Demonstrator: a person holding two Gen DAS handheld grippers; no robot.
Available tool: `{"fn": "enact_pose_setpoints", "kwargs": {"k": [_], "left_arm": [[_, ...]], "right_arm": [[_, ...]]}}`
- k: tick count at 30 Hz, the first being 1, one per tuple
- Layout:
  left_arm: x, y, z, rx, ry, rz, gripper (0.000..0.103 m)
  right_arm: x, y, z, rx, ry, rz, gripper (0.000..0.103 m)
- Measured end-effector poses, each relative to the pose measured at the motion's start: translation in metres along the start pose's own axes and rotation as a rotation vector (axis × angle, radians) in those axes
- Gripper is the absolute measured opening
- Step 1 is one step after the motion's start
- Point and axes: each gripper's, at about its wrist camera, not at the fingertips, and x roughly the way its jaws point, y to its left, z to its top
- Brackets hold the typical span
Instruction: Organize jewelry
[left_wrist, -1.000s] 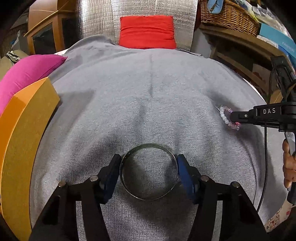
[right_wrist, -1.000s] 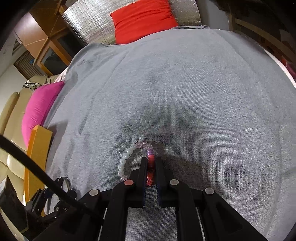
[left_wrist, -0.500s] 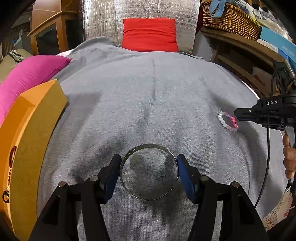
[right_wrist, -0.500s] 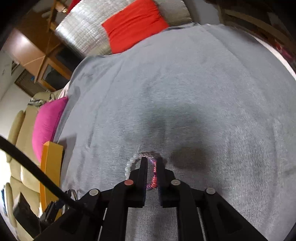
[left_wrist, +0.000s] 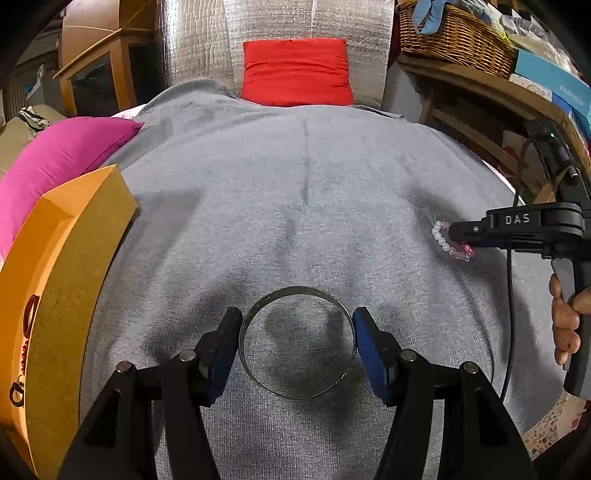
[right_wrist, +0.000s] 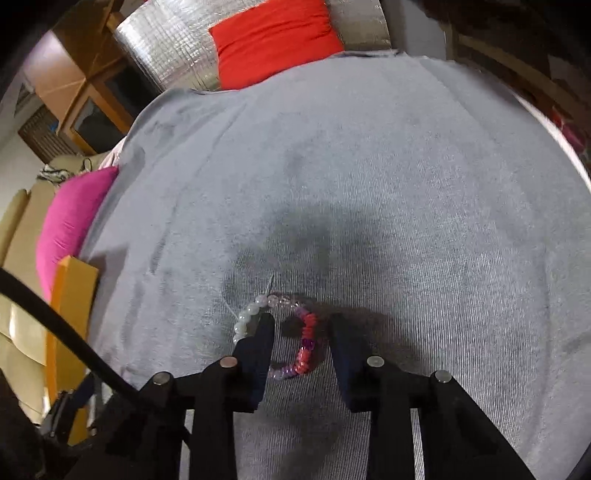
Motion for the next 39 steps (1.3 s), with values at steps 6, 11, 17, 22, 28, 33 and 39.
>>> {"fn": "enact_pose_setpoints", "kwargs": {"k": [6,11,17,22,28,33,39], "left_arm": [[0.002,0.001,-0.001,-0.005,0.010,-0.005,0.063],[0.001,0.001,0.000,-0.001,0.008,-0.008,0.063],[-0.005,0.004,0.002,-0.001,-0.006,-0.012,0.063],[-0.010,0.010,0.002,-0.019,-0.013,-0.015,0.063],[-0.021,0.022,0.005,-0.050,-0.032,-0.020,0.063],[-0.034,0.030,0.009,-0.063,-0.057,-0.024,0.063],[-0.053,0.037,0.012,-0.054,-0.099,-0.004,0.063]], "right_arm": [[0.005,0.020,-0.003,-0.101,-0.029,-0.078,0.010],[0.002,0.026,-0.006,-0.114,-0.048,-0.074,0.008],[-0.015,0.034,-0.008,-0.125,-0.109,-0.042,0.008],[-0.026,0.040,-0.005,-0.132,-0.154,-0.011,0.008],[-0.035,0.028,0.002,-0.045,-0.156,0.061,0.008],[-0.038,0.031,0.002,-0.037,-0.164,0.064,0.008],[-0.042,0.054,-0.001,-0.077,-0.178,0.072,0.008]]}}
